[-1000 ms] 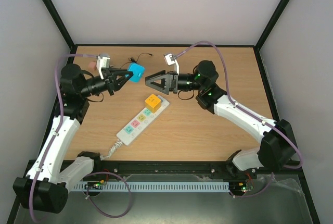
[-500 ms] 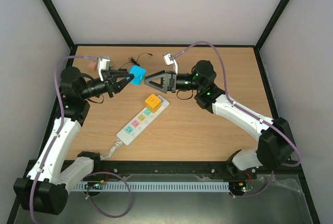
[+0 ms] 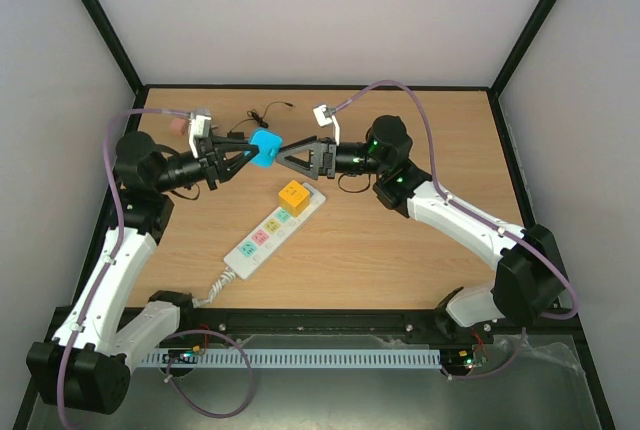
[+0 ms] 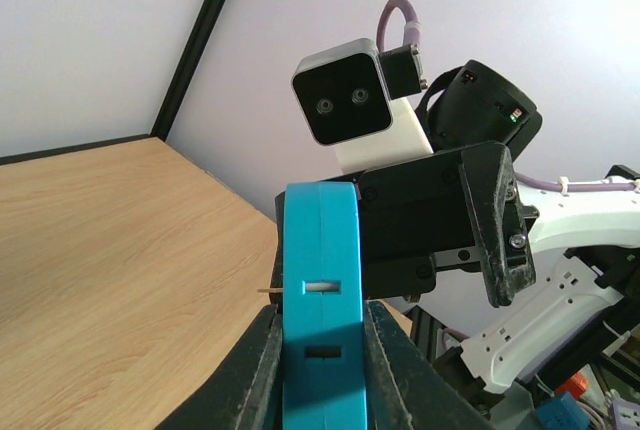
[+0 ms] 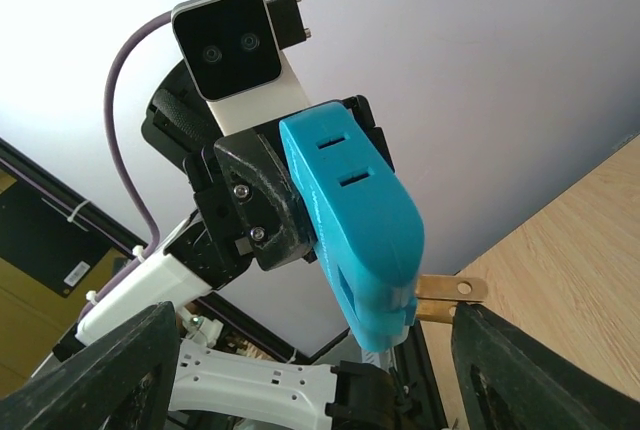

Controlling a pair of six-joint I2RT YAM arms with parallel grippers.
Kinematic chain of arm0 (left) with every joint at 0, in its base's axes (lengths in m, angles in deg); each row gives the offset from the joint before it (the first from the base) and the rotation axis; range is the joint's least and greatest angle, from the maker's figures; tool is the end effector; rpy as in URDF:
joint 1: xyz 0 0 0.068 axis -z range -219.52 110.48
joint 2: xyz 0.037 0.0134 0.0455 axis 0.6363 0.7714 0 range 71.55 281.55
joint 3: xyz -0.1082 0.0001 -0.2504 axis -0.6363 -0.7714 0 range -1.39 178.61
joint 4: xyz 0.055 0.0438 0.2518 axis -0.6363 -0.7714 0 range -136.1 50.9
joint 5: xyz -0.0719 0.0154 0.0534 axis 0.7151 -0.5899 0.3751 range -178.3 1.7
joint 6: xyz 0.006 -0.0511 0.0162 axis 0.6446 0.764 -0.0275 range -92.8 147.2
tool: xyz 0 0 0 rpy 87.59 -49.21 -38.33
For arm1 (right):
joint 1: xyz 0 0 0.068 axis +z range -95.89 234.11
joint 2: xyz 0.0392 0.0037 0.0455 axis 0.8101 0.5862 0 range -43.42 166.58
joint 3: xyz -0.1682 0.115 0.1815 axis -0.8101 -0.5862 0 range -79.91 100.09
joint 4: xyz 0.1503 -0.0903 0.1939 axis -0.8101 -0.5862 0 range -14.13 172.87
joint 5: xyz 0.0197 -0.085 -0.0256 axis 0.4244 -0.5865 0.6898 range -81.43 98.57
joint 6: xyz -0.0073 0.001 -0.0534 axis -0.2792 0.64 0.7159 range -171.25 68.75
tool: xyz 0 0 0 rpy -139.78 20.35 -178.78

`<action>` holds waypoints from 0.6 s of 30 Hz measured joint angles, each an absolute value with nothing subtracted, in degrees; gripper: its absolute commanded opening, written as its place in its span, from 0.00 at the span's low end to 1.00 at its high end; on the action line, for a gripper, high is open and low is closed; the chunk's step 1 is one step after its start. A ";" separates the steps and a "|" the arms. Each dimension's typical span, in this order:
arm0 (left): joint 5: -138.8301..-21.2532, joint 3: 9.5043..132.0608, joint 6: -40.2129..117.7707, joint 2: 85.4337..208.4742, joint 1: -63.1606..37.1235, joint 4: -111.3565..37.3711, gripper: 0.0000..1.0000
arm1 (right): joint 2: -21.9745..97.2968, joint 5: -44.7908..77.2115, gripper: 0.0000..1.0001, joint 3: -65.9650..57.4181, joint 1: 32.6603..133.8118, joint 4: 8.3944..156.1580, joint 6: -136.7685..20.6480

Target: Pull the plug off the socket

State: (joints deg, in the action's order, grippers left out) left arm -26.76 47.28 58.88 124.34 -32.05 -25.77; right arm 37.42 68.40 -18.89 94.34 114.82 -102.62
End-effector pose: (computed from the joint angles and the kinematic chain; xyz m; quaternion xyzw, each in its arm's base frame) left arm 0.1931 -0.0569 0.3804 0.2641 0.6262 -0.5317 0.5054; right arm 0.2234 0.2292 0.3669 -0.3332 0.5798 0.7019 0.2453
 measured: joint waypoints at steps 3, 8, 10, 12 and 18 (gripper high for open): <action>-26.76 47.26 58.95 124.34 -32.03 -25.67 0.03 | 37.48 68.21 0.72 -18.87 94.34 114.82 -102.40; -26.81 46.40 58.95 124.32 -32.03 -25.58 0.03 | 37.70 68.18 0.71 -18.81 94.47 114.73 -101.68; -26.81 46.14 59.19 124.34 -31.97 -25.56 0.03 | 37.72 68.18 0.71 -18.65 94.62 114.44 -101.33; -26.76 46.10 59.41 124.34 -31.81 -25.47 0.03 | 37.72 68.18 0.70 -18.57 94.71 114.40 -101.09; -26.76 45.77 59.69 124.32 -31.68 -25.05 0.03 | 37.92 68.16 0.66 -18.39 94.97 114.18 -100.30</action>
